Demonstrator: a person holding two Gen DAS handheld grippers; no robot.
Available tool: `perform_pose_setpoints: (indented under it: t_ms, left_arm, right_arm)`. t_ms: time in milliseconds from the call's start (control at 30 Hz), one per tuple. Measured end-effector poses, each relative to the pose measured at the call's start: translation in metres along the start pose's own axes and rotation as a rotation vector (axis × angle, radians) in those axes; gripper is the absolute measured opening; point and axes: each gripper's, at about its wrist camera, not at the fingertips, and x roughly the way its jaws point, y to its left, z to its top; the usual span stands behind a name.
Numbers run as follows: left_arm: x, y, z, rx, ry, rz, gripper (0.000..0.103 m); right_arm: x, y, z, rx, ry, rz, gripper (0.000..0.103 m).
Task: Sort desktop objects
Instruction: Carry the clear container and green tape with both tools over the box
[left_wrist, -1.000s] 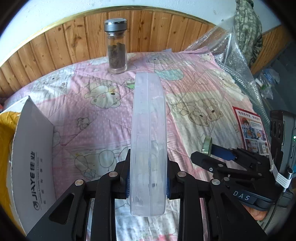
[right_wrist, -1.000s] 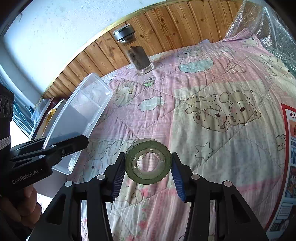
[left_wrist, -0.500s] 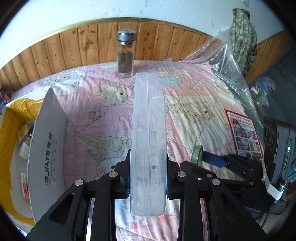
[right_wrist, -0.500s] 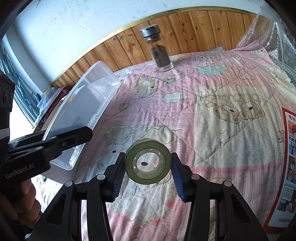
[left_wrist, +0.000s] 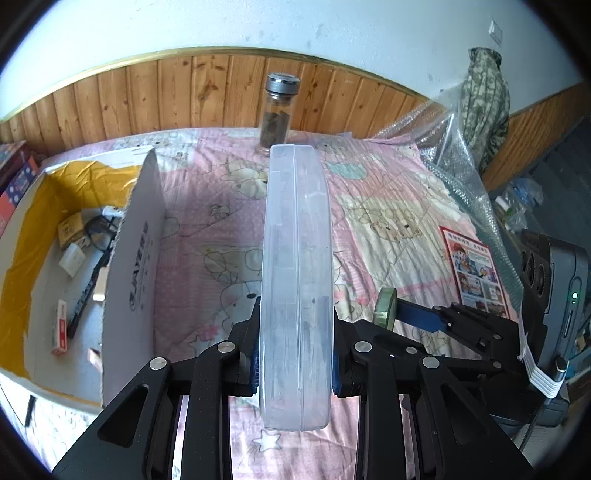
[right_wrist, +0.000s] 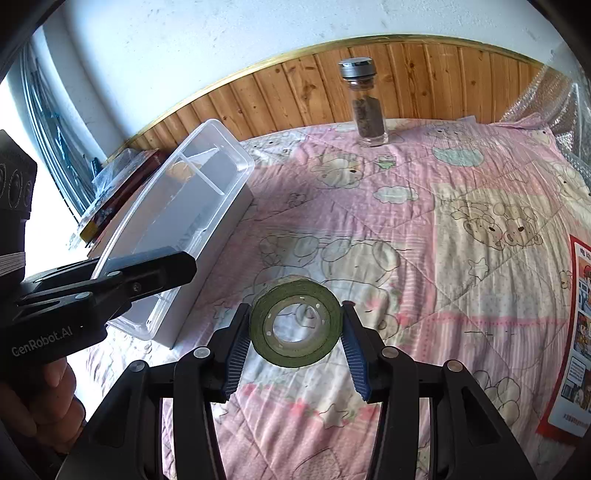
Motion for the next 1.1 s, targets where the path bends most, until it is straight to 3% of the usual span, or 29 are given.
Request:
perform_pose_setpoints:
  t_ms: [600,1100]
  left_arm:
    - [-0.074,0.046,-0.030,-0.102,-0.112,0.010,0.027]
    - [-0.115,0.103,-0.039,-0.225,-0.189,0.050,0.027]
  right_arm:
    - [-0.021,0.094,-0.004,-0.177,-0.036,0.052,0.049]
    - [-0.023,0.160,0.014,-0.338,-0.052,0.108,0.049]
